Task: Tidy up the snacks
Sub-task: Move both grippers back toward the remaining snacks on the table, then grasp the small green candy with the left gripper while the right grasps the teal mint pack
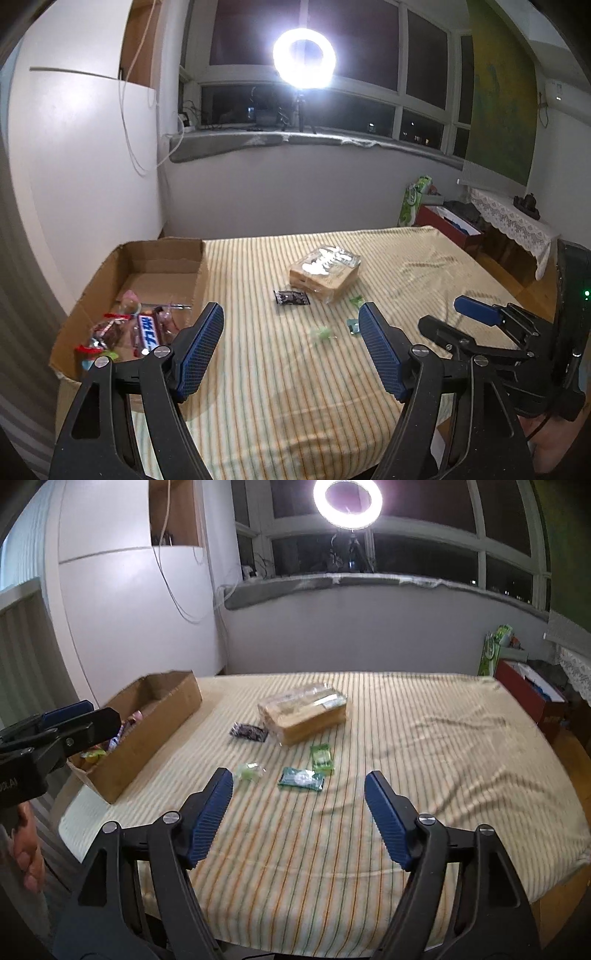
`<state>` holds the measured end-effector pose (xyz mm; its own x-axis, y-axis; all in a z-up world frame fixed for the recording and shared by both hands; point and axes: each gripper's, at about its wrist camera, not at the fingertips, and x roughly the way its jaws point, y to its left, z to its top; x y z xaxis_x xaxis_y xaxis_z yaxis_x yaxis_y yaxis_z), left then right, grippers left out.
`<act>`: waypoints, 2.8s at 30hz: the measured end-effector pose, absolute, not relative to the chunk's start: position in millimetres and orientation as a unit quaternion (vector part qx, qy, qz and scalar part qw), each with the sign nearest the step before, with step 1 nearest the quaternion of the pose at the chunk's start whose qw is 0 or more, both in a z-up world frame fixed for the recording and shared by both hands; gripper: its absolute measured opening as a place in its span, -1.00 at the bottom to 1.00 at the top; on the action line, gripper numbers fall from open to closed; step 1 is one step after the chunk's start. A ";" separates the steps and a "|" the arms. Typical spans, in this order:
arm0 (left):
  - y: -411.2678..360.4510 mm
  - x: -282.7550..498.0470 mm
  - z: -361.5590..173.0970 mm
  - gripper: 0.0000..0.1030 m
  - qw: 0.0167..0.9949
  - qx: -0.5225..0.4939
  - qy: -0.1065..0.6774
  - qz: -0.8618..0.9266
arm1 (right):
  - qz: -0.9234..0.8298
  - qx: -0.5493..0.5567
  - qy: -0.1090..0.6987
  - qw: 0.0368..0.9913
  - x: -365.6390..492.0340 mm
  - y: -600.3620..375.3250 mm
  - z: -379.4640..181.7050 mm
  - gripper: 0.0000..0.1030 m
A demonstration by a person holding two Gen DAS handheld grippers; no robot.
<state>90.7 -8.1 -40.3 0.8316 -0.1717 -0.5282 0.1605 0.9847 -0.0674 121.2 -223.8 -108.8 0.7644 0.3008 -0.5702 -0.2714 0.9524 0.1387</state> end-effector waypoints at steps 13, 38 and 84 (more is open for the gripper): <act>-34.6 178.4 -108.4 0.47 0.928 -0.007 0.359 -0.103 | 0.145 0.003 0.396 0.907 201.1 -214.9 -176.4 0.49; -44.6 212.4 -148.3 -0.62 0.903 -0.015 0.407 -0.138 | 0.163 -0.049 0.399 0.901 210.1 -187.8 -178.6 0.13; -28.8 100.8 -25.8 -0.69 0.952 -0.034 0.255 -0.164 | 0.129 0.001 0.227 0.965 72.5 -242.0 -37.3 -0.35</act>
<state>100.8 -28.8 -25.8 0.8159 -0.3291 -0.4754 0.2948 0.9441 -0.1477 72.5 -242.0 -37.3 0.8640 0.2489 -0.4377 -0.2478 0.9669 0.0605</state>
